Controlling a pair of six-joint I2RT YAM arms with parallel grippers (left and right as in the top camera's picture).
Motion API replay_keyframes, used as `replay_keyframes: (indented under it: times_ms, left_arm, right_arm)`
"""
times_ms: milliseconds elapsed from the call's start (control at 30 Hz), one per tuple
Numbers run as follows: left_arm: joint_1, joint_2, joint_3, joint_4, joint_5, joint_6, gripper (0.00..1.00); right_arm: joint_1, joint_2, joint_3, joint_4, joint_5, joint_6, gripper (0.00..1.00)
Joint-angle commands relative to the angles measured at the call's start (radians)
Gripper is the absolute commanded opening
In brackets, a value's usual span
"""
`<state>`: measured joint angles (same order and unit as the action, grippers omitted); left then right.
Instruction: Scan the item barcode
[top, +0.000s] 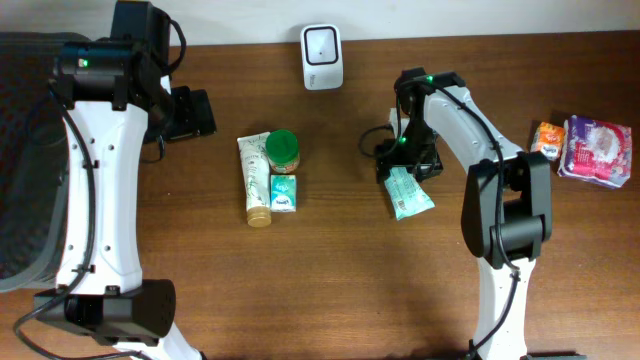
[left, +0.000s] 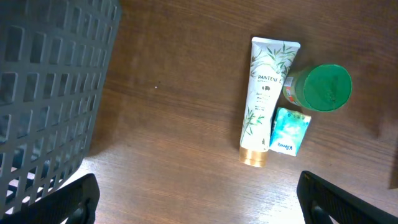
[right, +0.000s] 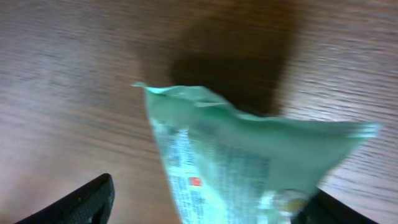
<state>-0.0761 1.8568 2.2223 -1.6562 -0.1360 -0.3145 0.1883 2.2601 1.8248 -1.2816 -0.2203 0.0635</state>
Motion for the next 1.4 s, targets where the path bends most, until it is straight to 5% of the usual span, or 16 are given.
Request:
replay_keyframes:
  times_ms: [0, 300, 367, 433, 467, 500, 567, 700, 800, 933, 1033, 1067, 1100, 1167, 1267, 1367]
  left_arm:
    - [0.002, -0.008, 0.002, 0.000, -0.008, -0.010, 0.99]
    - [0.002, -0.008, 0.002, 0.000, -0.008, -0.010, 0.99]
    - [0.002, -0.008, 0.002, 0.000, -0.008, -0.010, 0.99]
    - [0.002, -0.008, 0.002, 0.000, -0.008, -0.010, 0.99]
    - [0.002, -0.008, 0.002, 0.000, -0.008, -0.010, 0.99]
    - [0.002, -0.008, 0.002, 0.000, -0.008, -0.010, 0.99]
    - [0.002, -0.008, 0.002, 0.000, -0.008, -0.010, 0.99]
    - [0.002, -0.008, 0.002, 0.000, -0.008, -0.010, 0.99]
    - [0.002, -0.008, 0.002, 0.000, -0.008, -0.010, 0.99]
    - [0.002, -0.008, 0.002, 0.000, -0.008, -0.010, 0.99]
    - [0.002, -0.008, 0.002, 0.000, -0.008, -0.010, 0.99]
    - [0.002, -0.008, 0.002, 0.000, -0.008, -0.010, 0.99]
    - [0.002, -0.008, 0.002, 0.000, -0.008, -0.010, 0.99]
    - [0.002, -0.008, 0.002, 0.000, -0.008, -0.010, 0.99]
    - [0.002, -0.008, 0.002, 0.000, -0.008, -0.010, 0.99]
    - [0.002, -0.008, 0.002, 0.000, -0.008, -0.010, 0.99]
  right_arm:
    - [-0.035, 0.004, -0.042, -0.006, -0.091, -0.083, 0.97]
    - [-0.233, 0.004, -0.168, 0.018, -0.378, -0.276, 0.95]
    - [-0.235, 0.004, -0.252, 0.109, -0.434, -0.276, 0.70]
    - [-0.235, 0.004, -0.274, 0.134, -0.450, -0.276, 0.23]
    - [-0.235, 0.002, -0.265, 0.130, -0.450, -0.265, 0.08]
    - [-0.235, 0.002, -0.219, 0.091, -0.448, -0.223, 0.04]
    - [-0.230, -0.004, -0.101, 0.019, -0.328, -0.126, 0.04]
    - [-0.079, -0.043, 0.098, -0.082, 0.467, 0.302, 0.04]
    - [0.123, -0.011, 0.055, -0.086, 0.941, 0.524, 0.04]
    - [0.273, 0.087, 0.024, -0.048, 0.896, 0.526, 0.11]
    - [0.357, 0.099, 0.027, 0.005, 0.750, 0.525, 0.32]
    - [0.377, 0.099, 0.040, 0.007, 0.698, 0.525, 0.42]
    - [0.391, 0.099, 0.064, 0.003, 0.645, 0.525, 0.64]
    - [0.388, 0.099, 0.174, -0.055, 0.538, 0.505, 0.81]
    - [0.317, 0.099, 0.391, -0.243, 0.515, 0.382, 0.87]
    - [0.194, 0.099, 0.405, -0.312, 0.340, 0.133, 0.84]
